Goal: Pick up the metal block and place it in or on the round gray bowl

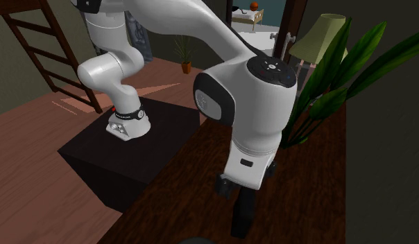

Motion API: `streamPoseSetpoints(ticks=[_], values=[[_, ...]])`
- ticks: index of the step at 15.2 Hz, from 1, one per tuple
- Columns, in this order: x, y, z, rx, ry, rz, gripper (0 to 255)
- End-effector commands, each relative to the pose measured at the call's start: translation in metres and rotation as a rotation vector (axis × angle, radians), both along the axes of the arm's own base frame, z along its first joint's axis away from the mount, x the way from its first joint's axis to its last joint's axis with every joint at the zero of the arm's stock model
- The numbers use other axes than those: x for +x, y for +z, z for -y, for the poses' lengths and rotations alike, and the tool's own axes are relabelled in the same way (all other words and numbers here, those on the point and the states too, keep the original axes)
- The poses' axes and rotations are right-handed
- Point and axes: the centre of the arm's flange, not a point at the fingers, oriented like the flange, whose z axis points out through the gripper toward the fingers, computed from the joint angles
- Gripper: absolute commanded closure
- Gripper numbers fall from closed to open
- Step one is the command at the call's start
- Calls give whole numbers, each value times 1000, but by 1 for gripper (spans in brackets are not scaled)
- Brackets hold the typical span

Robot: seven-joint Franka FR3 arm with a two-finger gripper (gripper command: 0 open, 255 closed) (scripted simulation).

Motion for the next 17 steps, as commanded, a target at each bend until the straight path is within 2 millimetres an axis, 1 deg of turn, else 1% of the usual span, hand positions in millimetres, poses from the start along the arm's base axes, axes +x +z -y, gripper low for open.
streamPoseSetpoints(ticks=[1,5,6,15,17], values=[[0,-1,0,0,0,0,0],[0,-1,0,0,0,0,0],[0,-1,0,0,0,0,255],[0,-1,0,0,0,0,255],[0,10,0,0,0,0,255]])
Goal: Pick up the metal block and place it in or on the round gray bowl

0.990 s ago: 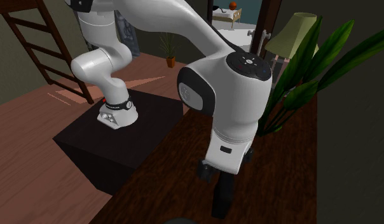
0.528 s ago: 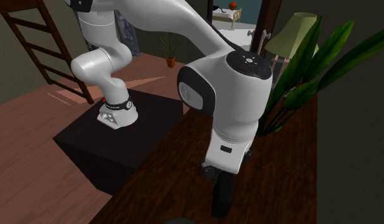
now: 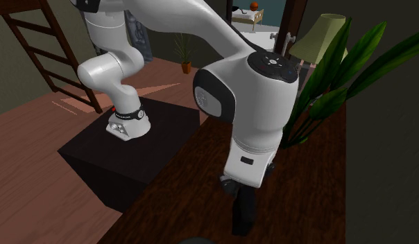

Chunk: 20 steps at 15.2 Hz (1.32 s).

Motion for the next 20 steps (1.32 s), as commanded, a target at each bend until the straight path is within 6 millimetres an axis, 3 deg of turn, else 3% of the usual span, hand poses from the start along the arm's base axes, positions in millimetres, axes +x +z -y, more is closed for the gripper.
streamPoseSetpoints(ticks=[1,20], values=[[0,8,0,0,0,0,255],[0,108,0,0,0,0,255]])
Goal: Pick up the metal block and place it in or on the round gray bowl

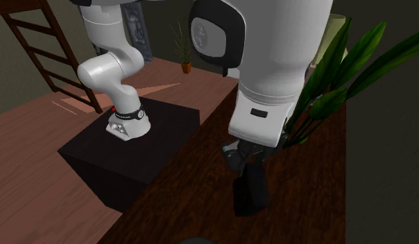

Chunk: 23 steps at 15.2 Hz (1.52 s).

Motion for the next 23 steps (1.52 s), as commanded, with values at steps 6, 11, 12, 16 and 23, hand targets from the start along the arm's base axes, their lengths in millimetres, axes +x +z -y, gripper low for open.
streamPoseSetpoints(ticks=[6,11,12,16,23], values=[[-25,27,58,0,0,0,255],[-48,45,117,0,0,0,255],[-53,49,128,0,0,0,255],[-68,61,168,0,0,0,255],[-68,24,168,0,0,0,255]])
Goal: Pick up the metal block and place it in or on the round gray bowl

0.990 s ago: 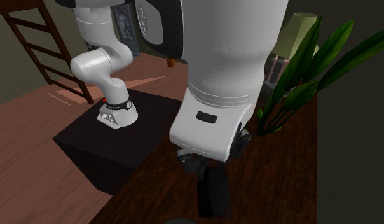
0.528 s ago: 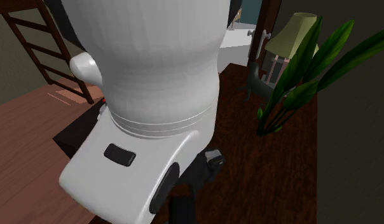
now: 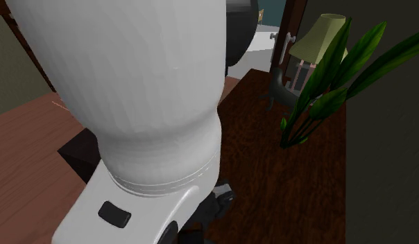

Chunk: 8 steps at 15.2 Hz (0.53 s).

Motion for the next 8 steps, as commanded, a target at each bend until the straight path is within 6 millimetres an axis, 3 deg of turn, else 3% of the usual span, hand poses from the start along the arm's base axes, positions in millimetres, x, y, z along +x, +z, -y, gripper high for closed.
streamPoseSetpoints(ticks=[1,8], values=[[1,-11,0,-1,0,1,255],[1,-48,0,-1,0,1,255]])
